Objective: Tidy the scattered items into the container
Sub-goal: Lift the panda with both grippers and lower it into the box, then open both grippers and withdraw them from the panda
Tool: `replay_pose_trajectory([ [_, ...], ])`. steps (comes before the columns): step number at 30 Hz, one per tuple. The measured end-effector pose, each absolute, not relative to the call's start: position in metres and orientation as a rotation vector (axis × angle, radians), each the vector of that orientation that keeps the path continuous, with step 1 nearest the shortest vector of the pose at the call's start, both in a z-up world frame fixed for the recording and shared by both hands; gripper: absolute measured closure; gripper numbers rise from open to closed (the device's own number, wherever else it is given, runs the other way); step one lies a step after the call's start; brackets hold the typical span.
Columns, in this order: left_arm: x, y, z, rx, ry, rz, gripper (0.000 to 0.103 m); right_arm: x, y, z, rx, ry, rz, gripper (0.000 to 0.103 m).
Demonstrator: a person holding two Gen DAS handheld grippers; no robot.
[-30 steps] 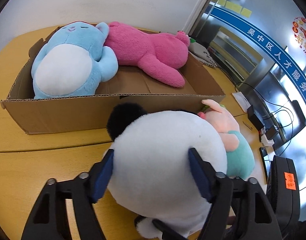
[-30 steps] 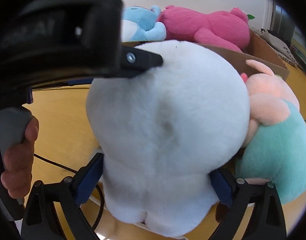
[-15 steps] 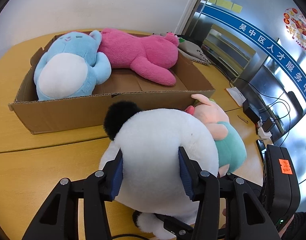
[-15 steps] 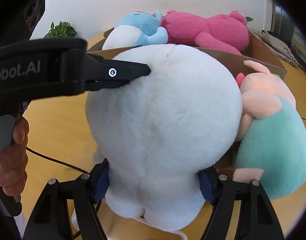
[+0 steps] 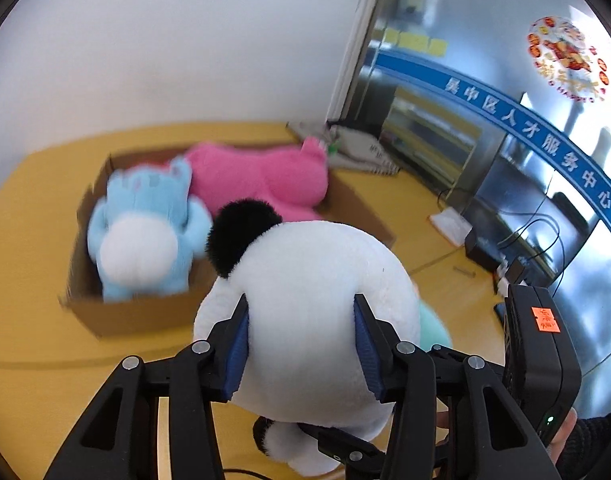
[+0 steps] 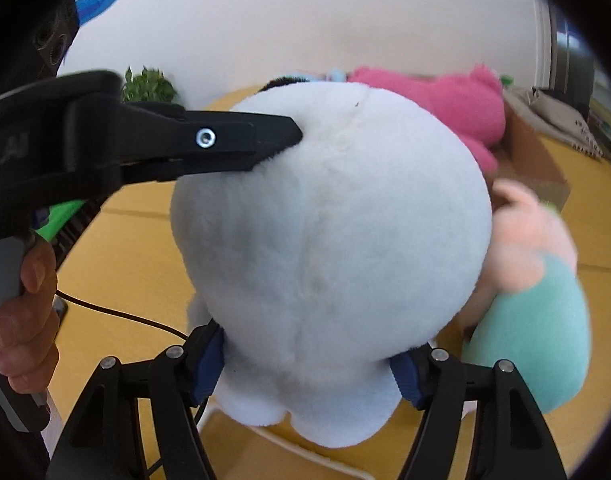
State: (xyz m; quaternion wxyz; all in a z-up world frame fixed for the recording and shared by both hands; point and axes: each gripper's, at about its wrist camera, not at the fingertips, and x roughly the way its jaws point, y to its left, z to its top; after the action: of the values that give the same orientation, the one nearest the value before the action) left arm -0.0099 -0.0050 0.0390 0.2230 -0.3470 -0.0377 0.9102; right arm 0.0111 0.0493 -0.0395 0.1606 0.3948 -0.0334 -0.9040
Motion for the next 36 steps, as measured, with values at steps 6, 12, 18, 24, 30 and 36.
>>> replay_pose_trajectory([
  [6, -0.054, 0.004, 0.111, -0.754, 0.009, 2.563, 0.052, -0.028, 0.066, 0.034, 0.9, -0.069, -2.683, 0.033],
  [12, -0.143, 0.001, 0.11, -0.8, 0.008, 2.596, 0.051, -0.108, 0.075, 0.054, 0.872, -0.048, -2.696, 0.033],
  [18, -0.233, -0.009, 0.019, -1.12, -0.104, 2.554, 0.05, -0.183, 0.077, -0.015, 1.092, -0.063, -2.619, 0.034],
  [24, -0.235, -0.008, -0.035, -1.206, -0.057, 2.544, 0.036, -0.197, 0.071, -0.077, 1.344, -0.014, -2.506, 0.033],
  [30, -0.222, -0.023, -0.046, -1.239, -0.212, 2.541, 0.028, -0.184, 0.072, -0.077, 1.378, -0.046, -2.478, 0.028],
  [36, -0.181, -0.033, -0.018, -1.16, -0.177, 2.677, 0.017, -0.148, 0.088, -0.046, 1.263, -0.05, -2.64, 0.018],
])
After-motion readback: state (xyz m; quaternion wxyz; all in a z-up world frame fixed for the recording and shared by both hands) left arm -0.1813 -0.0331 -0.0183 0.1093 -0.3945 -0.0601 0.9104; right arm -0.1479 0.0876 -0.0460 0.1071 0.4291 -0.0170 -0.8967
